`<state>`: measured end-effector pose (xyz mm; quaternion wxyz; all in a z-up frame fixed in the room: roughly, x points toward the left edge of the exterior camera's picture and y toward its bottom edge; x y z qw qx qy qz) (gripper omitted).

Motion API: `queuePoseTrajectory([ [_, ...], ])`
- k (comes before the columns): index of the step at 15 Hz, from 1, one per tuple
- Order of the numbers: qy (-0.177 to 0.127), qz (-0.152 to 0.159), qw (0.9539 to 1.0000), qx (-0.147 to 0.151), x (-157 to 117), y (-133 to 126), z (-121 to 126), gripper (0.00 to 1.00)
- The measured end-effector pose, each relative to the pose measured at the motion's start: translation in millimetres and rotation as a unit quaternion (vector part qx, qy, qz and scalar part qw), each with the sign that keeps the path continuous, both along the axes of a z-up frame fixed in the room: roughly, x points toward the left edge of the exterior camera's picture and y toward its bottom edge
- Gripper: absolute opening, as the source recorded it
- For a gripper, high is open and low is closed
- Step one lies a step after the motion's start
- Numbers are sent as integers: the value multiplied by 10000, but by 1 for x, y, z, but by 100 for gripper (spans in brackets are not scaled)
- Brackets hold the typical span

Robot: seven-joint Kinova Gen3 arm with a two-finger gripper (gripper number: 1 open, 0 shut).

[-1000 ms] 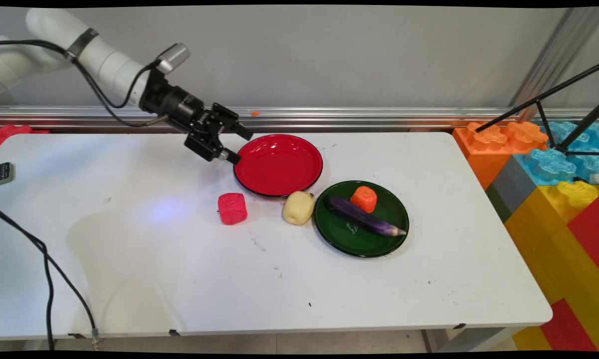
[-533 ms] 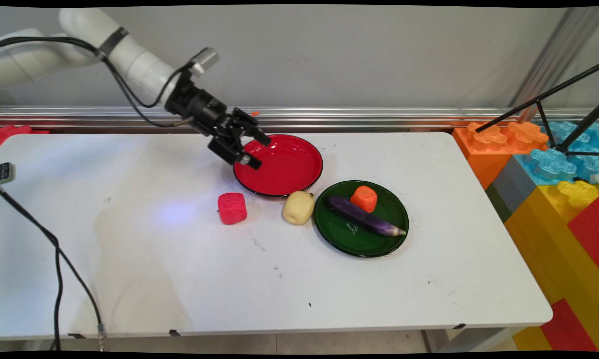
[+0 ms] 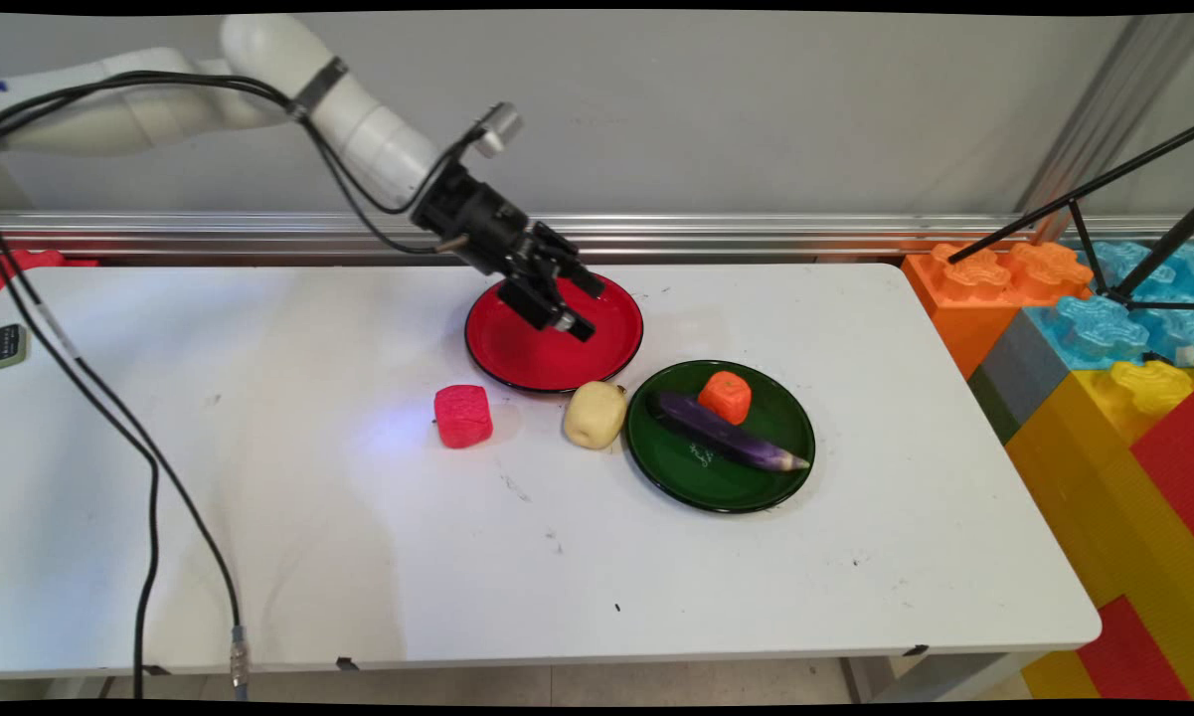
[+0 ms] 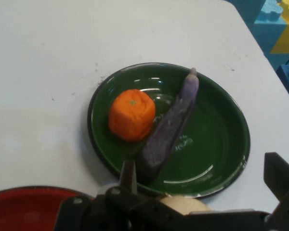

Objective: Pick up the eggplant from the green plate

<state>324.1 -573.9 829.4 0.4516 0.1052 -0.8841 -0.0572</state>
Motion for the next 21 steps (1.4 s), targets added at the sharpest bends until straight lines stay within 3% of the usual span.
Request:
queuePoseTrajectory([
  [9,-186,-31,9997,155,-67,-28,-19,100],
  [21,-435,-301,9985,126,-104,-50,-63,100],
])
